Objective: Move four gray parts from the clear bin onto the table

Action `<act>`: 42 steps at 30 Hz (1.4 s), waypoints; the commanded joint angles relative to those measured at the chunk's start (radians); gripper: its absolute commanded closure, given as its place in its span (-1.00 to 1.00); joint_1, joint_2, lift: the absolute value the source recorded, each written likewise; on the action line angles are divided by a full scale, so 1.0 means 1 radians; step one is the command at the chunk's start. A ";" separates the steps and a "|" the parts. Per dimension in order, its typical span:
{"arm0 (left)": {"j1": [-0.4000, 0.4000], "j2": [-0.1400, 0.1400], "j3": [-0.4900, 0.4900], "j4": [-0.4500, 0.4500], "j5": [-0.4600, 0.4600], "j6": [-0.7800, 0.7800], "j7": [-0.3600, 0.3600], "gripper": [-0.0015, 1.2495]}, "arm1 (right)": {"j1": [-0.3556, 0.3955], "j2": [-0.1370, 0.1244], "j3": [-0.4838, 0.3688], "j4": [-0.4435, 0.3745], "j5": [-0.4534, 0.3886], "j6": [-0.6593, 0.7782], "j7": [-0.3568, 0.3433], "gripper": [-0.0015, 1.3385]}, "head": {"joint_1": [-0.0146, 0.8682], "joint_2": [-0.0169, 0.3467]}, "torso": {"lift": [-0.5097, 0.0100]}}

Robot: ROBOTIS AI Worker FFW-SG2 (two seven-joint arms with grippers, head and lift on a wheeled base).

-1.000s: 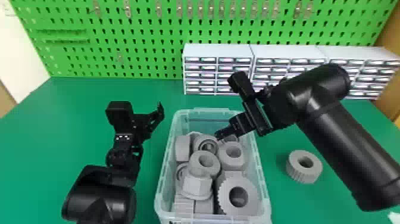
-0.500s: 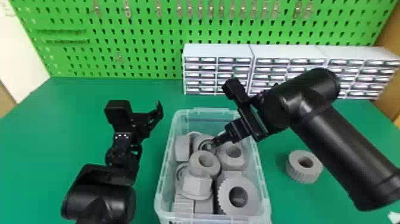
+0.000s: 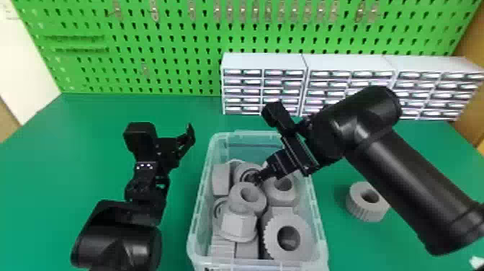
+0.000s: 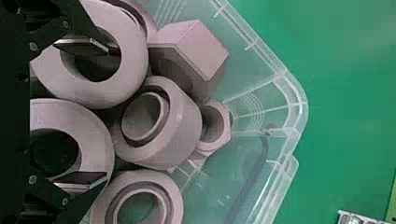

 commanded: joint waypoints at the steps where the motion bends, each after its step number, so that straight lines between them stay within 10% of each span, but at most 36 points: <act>1: 0.001 0.003 0.000 -0.002 0.001 0.000 0.000 -0.84 | 0.001 0.000 0.009 0.012 -0.010 0.003 0.000 -0.50 | 0.60 -0.51 | 0.76; 42: 0.006 0.006 -0.003 -0.002 0.003 0.000 0.000 -0.84 | 0.012 -0.005 -0.014 0.044 -0.015 0.021 0.000 -0.47 | 0.60 -0.51 | 0.76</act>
